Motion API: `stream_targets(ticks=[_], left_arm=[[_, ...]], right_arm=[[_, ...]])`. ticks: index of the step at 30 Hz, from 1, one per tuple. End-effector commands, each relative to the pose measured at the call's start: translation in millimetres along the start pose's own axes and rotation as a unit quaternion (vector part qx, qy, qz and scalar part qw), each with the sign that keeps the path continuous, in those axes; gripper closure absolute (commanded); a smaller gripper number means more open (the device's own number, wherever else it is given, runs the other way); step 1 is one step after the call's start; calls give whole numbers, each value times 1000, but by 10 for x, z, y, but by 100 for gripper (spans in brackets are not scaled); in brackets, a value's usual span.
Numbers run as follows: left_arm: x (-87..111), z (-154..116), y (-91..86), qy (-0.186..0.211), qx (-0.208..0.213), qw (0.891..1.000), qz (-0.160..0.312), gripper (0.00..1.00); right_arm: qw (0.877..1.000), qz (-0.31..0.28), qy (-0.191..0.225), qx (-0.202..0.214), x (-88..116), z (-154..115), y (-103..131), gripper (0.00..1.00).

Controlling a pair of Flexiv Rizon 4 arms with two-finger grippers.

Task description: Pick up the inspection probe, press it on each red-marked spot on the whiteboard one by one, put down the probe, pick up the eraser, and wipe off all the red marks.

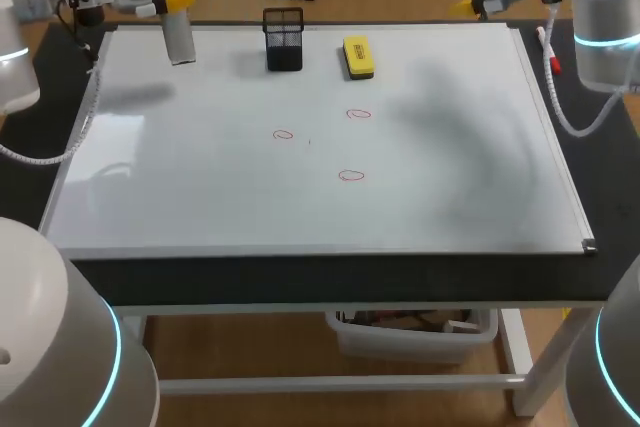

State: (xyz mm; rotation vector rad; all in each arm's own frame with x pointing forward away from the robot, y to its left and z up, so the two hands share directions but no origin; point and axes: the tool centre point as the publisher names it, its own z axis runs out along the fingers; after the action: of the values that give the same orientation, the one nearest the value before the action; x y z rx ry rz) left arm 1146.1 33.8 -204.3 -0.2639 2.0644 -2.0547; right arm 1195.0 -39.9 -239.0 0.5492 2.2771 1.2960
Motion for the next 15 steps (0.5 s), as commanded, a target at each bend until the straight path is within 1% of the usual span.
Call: stream_targets(ticks=[1,6,10,15], left_arm=[[23,-4,-23,-3,-1,1000,1,100],[23,-4,-23,-3,-1,1000,1,100],[23,-4,-23,-3,-1,1000,1,100],[23,-4,-23,-3,-1,1000,1,100]], right_arm=[[996,-5,79,36,-121,160,17,0],[990,-32,116,71,-184,266,13,0],[985,-41,145,78,-237,341,12,0],[975,-64,184,106,-284,476,-4,0]])
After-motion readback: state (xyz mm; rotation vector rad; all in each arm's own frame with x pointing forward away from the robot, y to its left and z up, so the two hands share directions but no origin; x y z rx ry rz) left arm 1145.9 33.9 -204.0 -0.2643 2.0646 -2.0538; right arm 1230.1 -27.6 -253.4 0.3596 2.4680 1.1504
